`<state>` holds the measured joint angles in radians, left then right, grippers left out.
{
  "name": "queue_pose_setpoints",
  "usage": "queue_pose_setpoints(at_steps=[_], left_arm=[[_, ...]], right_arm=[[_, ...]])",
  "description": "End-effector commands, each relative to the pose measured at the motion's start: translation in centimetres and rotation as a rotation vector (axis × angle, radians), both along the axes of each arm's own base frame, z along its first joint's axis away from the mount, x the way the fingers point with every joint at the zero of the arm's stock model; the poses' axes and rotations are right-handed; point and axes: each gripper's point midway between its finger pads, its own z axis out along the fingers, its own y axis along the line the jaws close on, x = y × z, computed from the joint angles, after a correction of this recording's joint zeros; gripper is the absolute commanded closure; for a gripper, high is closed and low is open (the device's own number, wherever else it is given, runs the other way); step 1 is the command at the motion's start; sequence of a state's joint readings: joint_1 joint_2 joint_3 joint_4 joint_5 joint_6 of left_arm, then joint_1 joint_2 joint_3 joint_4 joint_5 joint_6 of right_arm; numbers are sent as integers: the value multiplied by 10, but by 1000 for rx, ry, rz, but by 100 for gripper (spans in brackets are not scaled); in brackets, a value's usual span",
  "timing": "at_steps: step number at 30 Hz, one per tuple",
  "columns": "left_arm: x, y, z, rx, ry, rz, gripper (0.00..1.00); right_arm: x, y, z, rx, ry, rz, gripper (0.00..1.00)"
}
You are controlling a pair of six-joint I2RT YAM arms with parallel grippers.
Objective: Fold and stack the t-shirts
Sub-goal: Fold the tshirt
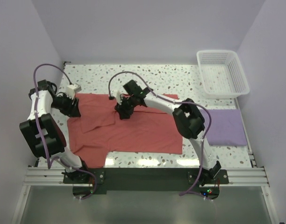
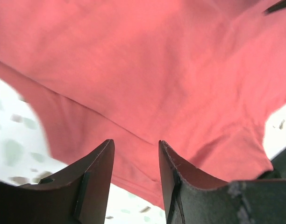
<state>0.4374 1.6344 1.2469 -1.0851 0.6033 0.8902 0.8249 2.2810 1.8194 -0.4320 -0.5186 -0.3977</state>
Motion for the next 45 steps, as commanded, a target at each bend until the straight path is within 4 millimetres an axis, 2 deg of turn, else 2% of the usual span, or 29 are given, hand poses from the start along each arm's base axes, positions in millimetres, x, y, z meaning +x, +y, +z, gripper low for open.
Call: queue_pose_setpoints(at_steps=[1,2,3,5,6,8,12,14,15,17,24,29,38,45], left_arm=[[51,3,23,-1,-145,50,52],[73,11,25,35,-208,82,52],[81,9,19,41,-181,129,52],[103,10,24,59,-209,153,52],[110,4,14,43,-177,164,52],[126,6,15,47,-193,188,50],[143,13,-6,77,-160,251,51],[152,19,-10,94,-165,274,52],[155,24,-18,106,-147,300,53],[154,25,-33,105,-98,304,54],[150,28,-57,126,-47,309,52],[146,33,-70,156,-18,311,49],[144,36,-82,169,8,321,48],[145,36,-85,169,17,323,48]], right_arm=[[58,-64,80,17,-66,-153,51],[67,-80,81,-7,-66,-191,52],[85,-107,78,-46,-81,-243,53],[91,-142,70,-122,-64,-283,54],[98,-166,68,-151,-73,-305,55],[98,-194,61,-210,-63,-320,57],[95,-253,46,-335,-68,-298,59],[88,-272,39,-387,-46,-282,60],[85,-284,34,-412,-43,-265,61],[80,-296,29,-448,-39,-248,62],[61,-316,15,-523,-46,-155,61],[57,-319,15,-532,-51,-124,61],[58,-327,0,-582,-59,-85,67],[54,-326,1,-578,-44,-65,60]])
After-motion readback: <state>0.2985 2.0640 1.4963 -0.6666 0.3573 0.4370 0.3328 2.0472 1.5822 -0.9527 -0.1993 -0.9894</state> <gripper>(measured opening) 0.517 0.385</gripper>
